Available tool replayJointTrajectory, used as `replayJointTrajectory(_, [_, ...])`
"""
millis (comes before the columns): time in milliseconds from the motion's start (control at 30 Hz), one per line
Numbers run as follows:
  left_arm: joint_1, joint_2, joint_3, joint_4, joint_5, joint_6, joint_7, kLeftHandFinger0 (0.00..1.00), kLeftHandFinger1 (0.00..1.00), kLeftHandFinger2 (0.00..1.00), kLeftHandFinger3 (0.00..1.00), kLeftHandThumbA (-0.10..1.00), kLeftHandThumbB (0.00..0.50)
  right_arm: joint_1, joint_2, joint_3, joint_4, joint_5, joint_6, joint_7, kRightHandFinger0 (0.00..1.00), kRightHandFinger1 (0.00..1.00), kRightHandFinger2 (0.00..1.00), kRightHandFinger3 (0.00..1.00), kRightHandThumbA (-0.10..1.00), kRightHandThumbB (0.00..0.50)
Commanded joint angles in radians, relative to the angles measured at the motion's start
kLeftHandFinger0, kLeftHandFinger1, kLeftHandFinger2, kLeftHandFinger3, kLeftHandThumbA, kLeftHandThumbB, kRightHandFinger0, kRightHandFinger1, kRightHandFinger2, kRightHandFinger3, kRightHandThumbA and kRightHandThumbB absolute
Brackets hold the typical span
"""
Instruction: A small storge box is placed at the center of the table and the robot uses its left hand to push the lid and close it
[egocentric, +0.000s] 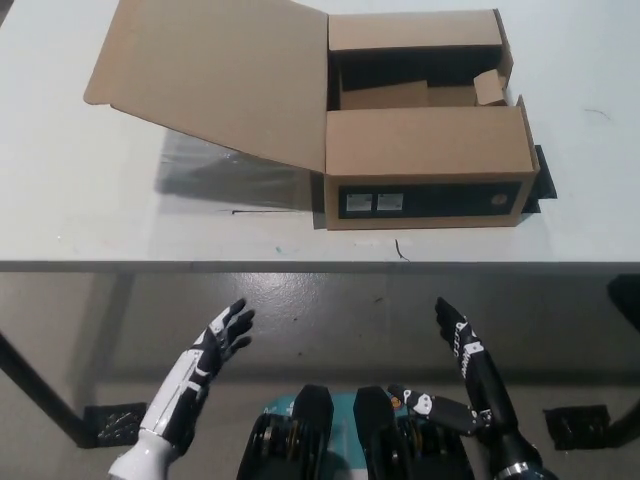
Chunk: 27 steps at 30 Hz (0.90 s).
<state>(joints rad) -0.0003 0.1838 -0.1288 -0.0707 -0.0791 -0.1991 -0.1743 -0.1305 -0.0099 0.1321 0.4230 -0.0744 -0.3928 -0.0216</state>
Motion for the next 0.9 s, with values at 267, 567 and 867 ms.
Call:
replayJointTrajectory(267, [-0.061,0.009,0.078,-0.284,-0.63,0.293,-0.071,1.0,1.0,1.0,1.0,1.0,0.398,-0.022,-0.004,0.004,-0.02,-0.013,-0.077,-0.019,1.0,1.0,1.0,1.0,1.0,0.338])
replayJointTrajectory(567, [-0.185,-0.037,0.201,-0.163,-0.901,0.39,-0.033,1.0,1.0,1.0,1.0,1.0,0.369,-0.02,-0.004,0.005,-0.018,-0.014,-0.077,-0.019,1.0,1.0,1.0,1.0,1.0,0.336])
replayJointTrajectory(867, [-0.261,-0.092,0.269,-0.002,-0.929,0.446,-0.043,1.0,1.0,1.0,1.0,1.0,0.354,-0.015,0.002,0.004,-0.022,-0.019,-0.077,-0.032,1.0,1.0,1.0,1.0,1.0,0.34])
